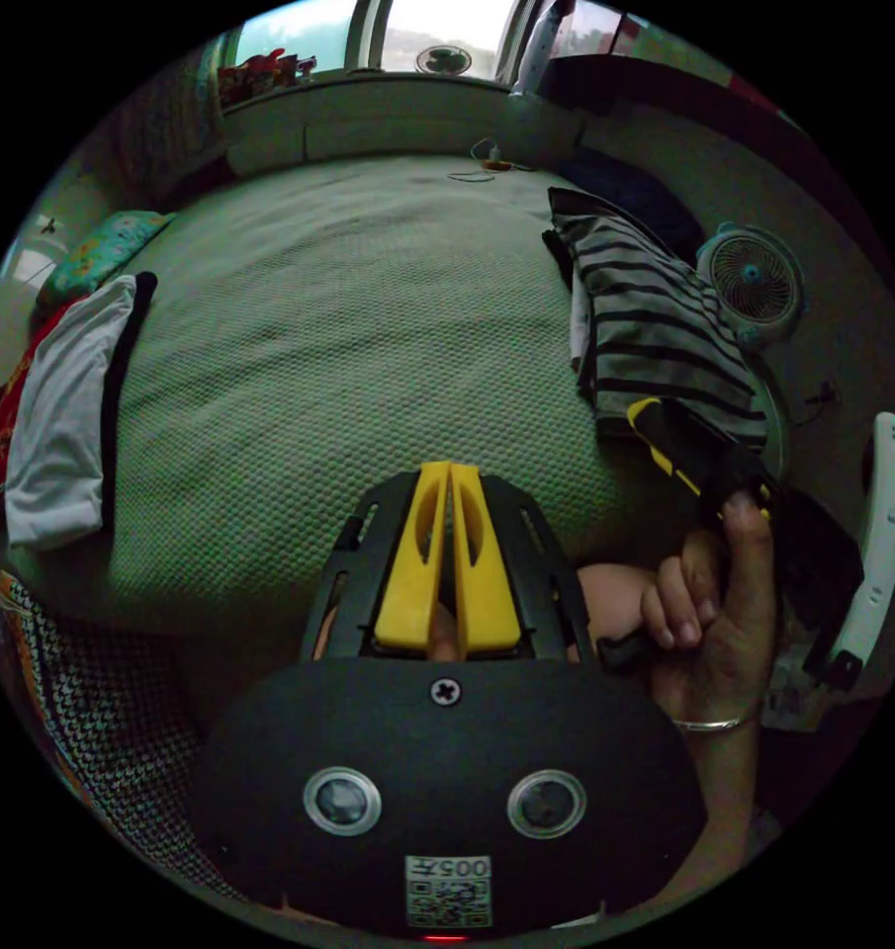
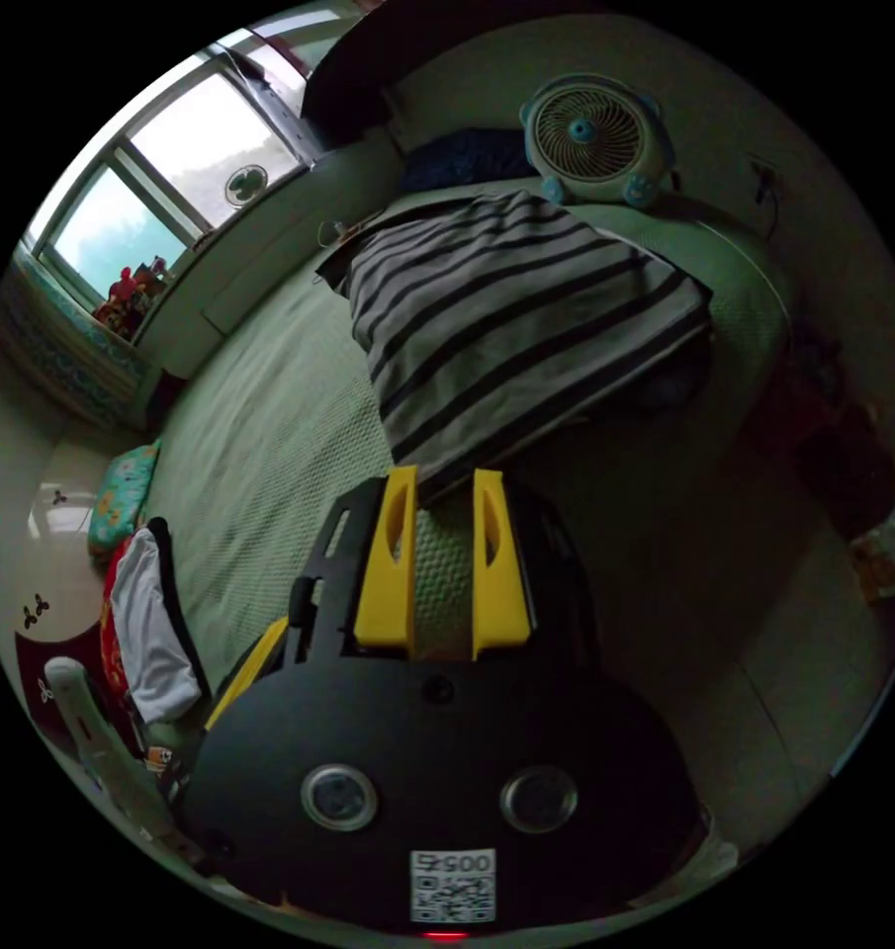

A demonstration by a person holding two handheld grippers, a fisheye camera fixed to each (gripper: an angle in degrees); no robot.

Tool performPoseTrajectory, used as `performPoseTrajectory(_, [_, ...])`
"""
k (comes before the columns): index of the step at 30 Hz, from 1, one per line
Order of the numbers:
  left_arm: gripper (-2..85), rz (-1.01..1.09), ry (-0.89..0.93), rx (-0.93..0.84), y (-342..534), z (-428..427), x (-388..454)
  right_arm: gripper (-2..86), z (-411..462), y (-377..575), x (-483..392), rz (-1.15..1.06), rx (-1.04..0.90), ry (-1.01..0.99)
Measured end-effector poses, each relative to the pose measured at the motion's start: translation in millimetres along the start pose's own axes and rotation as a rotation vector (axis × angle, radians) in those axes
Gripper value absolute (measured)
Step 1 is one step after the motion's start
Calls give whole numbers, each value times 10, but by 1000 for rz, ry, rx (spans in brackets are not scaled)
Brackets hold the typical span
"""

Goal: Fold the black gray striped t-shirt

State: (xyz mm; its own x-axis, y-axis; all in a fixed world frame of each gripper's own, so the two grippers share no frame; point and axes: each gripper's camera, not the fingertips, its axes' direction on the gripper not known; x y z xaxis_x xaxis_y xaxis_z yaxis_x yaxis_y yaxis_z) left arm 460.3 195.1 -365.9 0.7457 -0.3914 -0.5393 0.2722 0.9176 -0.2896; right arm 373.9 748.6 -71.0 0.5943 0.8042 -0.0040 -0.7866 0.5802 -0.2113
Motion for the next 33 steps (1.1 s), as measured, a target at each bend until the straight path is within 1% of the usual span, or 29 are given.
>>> performPoseTrajectory(2, [-2,2,-3,-1,-41,18,-31,69,27,-7,1,-3,0,-3])
performPoseTrajectory(6, [-2,-1,-5,-7,-102,42,-88,13,83,-23,24,10,-11,-10])
performPoseTrajectory(9, [-2,2,-8,-4,-147,47,-132,-7,59,26,2,-18,17,-28])
performPoseTrajectory(16, [-2,1,-20,-7,-260,55,-239,-17,-41,207,-102,-142,85,-136])
performPoseTrajectory(21, [-2,-12,-22,0,-322,30,-336,-17,3,311,-298,-270,41,-218])
performPoseTrajectory(24, [-1,-36,16,29,-355,-50,-469,-16,45,385,-420,-340,-14,-273])
performPoseTrajectory(26, [-1,-55,78,93,-374,-200,-635,-16,71,431,-494,-384,-53,-309])
performPoseTrajectory(28, [0,-31,88,117,-418,-295,-721,-17,81,484,-572,-428,-74,-328])
performPoseTrajectory(33, [7,66,111,74,-735,-317,-833,-16,105,605,-734,-511,-113,-399])
